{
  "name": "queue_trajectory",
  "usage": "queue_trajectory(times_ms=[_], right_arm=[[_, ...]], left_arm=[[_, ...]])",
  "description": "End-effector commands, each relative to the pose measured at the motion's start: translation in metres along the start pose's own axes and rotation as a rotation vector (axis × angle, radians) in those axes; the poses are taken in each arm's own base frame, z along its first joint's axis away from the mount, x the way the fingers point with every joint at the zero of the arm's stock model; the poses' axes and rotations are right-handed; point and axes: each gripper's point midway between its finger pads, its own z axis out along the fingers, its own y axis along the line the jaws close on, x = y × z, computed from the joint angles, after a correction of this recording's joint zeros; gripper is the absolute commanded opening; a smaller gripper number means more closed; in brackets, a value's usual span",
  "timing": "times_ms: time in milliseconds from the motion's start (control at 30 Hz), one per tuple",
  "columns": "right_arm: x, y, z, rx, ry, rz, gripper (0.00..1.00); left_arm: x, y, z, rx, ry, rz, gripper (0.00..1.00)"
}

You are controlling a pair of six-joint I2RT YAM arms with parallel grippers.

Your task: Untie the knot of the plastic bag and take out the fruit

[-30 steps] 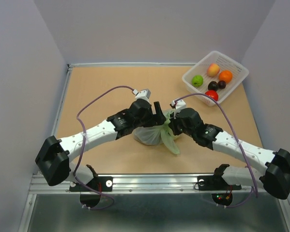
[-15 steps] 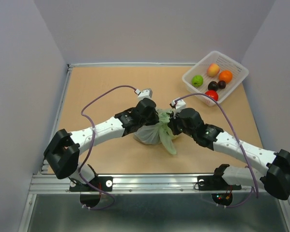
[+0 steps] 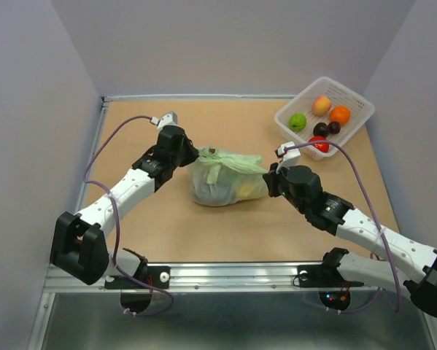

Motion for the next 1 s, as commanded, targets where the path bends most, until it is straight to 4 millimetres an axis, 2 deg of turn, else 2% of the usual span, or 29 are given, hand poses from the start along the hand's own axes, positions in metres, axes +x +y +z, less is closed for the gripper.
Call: queue_trajectory(times_ms=[0,33,67,100,200,267,300,367,400,433,533,567,633,667,767,867,900,967], right_arm=[[-0.018,-0.051,-0.014,0.262,-0.106,0.024,0.01],[-0.026,-0.062,-0.020,0.326,-0.138,0.046,0.01],[-0.030,-0.066,-0.022,0.357,-0.154,0.061,0.01],[-0.034,-0.074,-0.025,0.400,-0.171,0.072,0.01],[-0.042,-0.073,-0.024,0.401,-0.176,0.086,0.01],[-0.043,-0.065,-0.019,0.365,-0.161,0.091,0.01],[-0.046,-0.056,-0.016,0.319,-0.151,0.087,0.09],[-0.051,-0.040,-0.011,0.229,-0.124,0.020,0.26],[-0.056,-0.019,-0.007,0.121,-0.094,-0.012,0.47],[-0.059,-0.010,-0.005,0.068,-0.076,-0.041,0.56],[-0.064,0.019,-0.007,-0.092,-0.018,-0.129,0.71],[-0.081,0.028,-0.007,-0.126,-0.030,-0.138,0.72],[-0.088,0.044,-0.009,-0.209,-0.012,-0.170,0.72],[-0.096,0.052,-0.005,-0.238,-0.010,-0.181,0.72],[-0.105,0.073,0.009,-0.314,0.011,-0.187,0.72],[-0.103,0.080,0.027,-0.318,0.043,-0.191,0.71],[-0.094,0.082,0.043,-0.312,0.079,-0.195,0.71],[-0.087,0.085,0.056,-0.325,0.105,-0.229,0.70]], left_arm=[[-0.055,0.067,-0.009,-0.184,-0.150,-0.006,0.00],[-0.068,0.082,-0.012,-0.213,-0.175,-0.028,0.00],[-0.067,0.082,-0.013,-0.208,-0.170,-0.022,0.00],[-0.079,0.094,-0.015,-0.230,-0.181,-0.039,0.00],[-0.099,0.118,-0.018,-0.270,-0.209,-0.072,0.00],[-0.105,0.117,-0.016,-0.253,-0.204,-0.058,0.00],[-0.112,0.109,-0.016,-0.226,-0.210,-0.042,0.00],[-0.106,0.088,-0.011,-0.127,-0.152,-0.018,0.00],[-0.105,0.076,-0.012,-0.079,-0.138,0.004,0.00],[-0.095,0.060,-0.012,-0.023,-0.108,0.025,0.00],[-0.086,0.036,-0.022,0.048,-0.100,0.070,0.00],[-0.082,0.023,-0.029,0.082,-0.098,0.085,0.00],[-0.074,0.016,-0.035,0.105,-0.090,0.090,0.00],[-0.070,0.007,-0.041,0.129,-0.091,0.100,0.00],[-0.060,-0.004,-0.051,0.152,-0.088,0.111,0.00],[-0.055,-0.009,-0.057,0.169,-0.088,0.110,0.00],[-0.055,-0.011,-0.059,0.175,-0.090,0.113,0.00],[-0.055,-0.011,-0.062,0.174,-0.099,0.115,0.00]])
